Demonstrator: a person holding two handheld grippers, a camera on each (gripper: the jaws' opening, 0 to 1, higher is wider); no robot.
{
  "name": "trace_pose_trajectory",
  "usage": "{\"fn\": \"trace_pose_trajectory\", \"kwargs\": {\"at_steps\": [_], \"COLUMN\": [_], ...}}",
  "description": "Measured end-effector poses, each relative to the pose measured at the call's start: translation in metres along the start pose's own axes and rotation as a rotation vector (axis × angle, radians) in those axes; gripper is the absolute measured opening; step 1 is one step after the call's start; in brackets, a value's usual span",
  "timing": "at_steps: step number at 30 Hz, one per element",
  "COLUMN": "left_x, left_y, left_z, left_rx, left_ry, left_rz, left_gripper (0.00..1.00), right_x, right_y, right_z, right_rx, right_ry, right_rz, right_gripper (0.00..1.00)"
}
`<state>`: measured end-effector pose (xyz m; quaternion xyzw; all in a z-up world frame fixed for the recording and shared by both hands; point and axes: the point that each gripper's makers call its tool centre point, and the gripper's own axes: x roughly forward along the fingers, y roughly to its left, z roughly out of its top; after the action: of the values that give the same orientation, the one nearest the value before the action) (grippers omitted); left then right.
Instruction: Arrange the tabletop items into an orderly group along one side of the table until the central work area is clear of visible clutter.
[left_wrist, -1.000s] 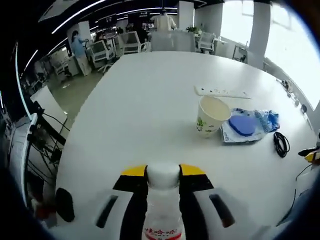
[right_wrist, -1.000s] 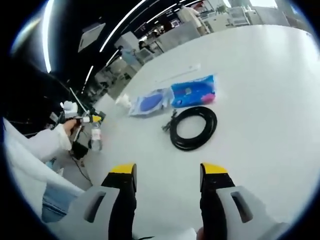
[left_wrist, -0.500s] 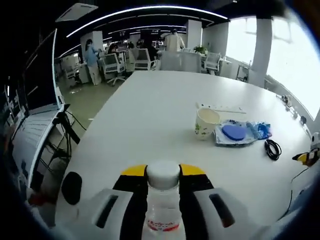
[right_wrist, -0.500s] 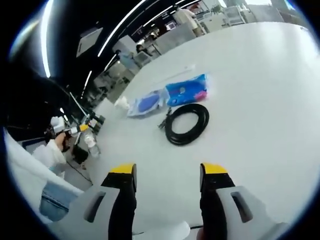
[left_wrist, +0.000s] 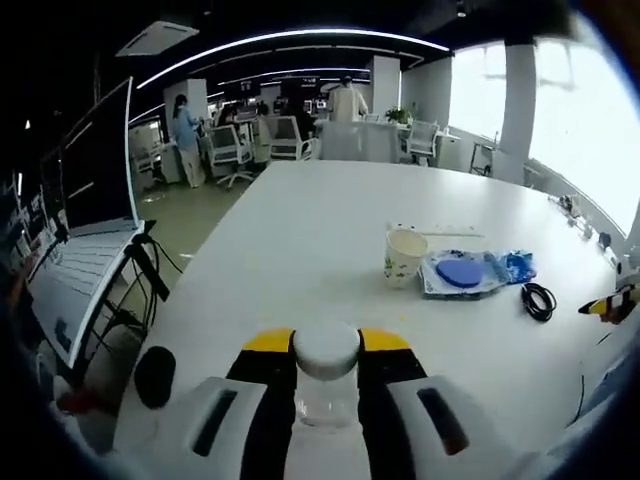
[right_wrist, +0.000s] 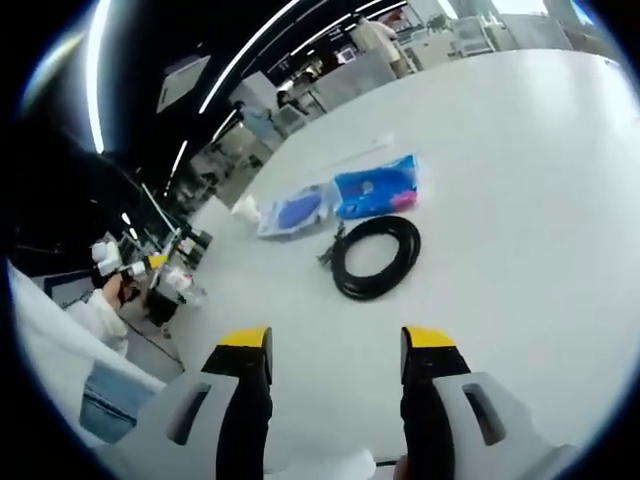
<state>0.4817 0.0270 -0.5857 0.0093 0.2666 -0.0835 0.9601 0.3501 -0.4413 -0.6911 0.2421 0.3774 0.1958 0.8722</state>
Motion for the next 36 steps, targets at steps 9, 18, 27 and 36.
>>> {"fn": "trace_pose_trajectory", "kwargs": {"at_steps": [9, 18, 27, 36], "left_x": [0.044, 0.090, 0.128, 0.157], "left_y": [-0.019, -0.039, -0.050, -0.055], "left_z": [0.068, 0.120, 0.138, 0.124], "left_rx": [0.061, 0.082, 0.115, 0.096], "left_ry": [-0.066, -0.090, -0.057, -0.002], "left_rz": [-0.078, -0.140, -0.168, -0.176], "left_gripper": [0.20, 0.20, 0.20, 0.20], "right_x": [-0.004, -0.006, -0.008, -0.008], "right_y": [0.001, -0.001, -0.005, -0.006], "right_z": [-0.004, -0.009, -0.006, 0.000], "right_rx": [0.003, 0.030, 0.040, 0.044], "right_ry": [-0.002, -0.010, -0.018, -0.036], "right_rz": [-0.002, -0.018, -0.036, -0.042], "right_gripper": [0.50, 0.50, 0.50, 0.51]}}
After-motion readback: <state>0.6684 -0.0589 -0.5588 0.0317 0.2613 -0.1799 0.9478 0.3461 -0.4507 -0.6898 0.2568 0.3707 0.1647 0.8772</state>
